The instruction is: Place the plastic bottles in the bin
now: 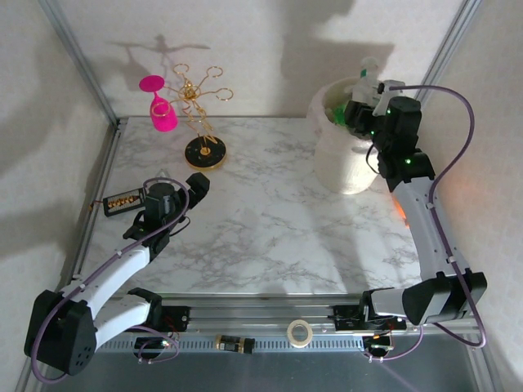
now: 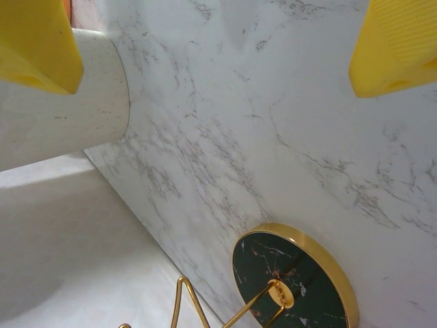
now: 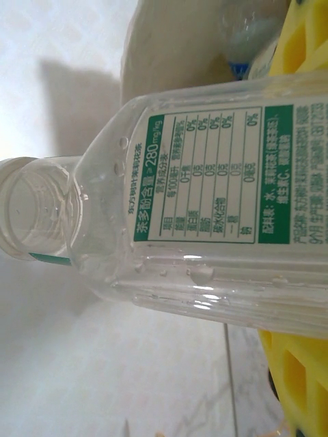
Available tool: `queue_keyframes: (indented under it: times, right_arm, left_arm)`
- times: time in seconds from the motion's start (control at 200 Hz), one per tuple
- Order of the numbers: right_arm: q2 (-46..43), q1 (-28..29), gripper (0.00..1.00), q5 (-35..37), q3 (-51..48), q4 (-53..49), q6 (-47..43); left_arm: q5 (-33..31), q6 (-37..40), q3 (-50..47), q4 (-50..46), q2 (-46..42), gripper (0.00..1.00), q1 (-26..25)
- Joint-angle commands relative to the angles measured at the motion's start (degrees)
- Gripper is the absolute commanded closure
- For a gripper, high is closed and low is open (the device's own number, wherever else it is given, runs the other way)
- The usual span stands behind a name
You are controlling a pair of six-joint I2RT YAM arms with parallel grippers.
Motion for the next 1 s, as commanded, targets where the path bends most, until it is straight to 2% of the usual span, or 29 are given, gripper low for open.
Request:
queue_keyframes:
  times: [0.0,0.391,0.456,0.581,0.731,0.996]
  right_arm:
    - [-0.03,-1.61,0.58,1.71,-2.80,4.33,2.56]
    - [2.66,-5.14,0.53,3.22,-6.60,6.18,4.72]
    - [3.11,-5.28,0.48,3.20,-6.21,5.95,4.68]
    - [3.29,-5.35,0.30,3.75,-5.26,5.31,4.30]
    - [1.63,-5.36,0.02,4.94,-4.33,4.89,3.61]
    - [-3.11,-5.38,0.01,4.76,-4.21,3.77,3.50]
  left_arm:
    - [0.10,0.72,-0.78,0.06,-1.01,0.00,0.38]
    - [-1.90,0.07,-0.77,-0.35,-2.29,0.00,0.43]
    - [-2.01,-0.01,-0.75,-0.35,-2.50,0.01,0.39]
    - [-2.20,-0.07,-0.87,-0.44,-2.73,0.00,0.39]
    - [-2.55,0.15,-0.84,-0.46,-2.94,0.00,0.40]
    - [-3.50,0.58,-1.08,0.61,-3.39,0.01,0.43]
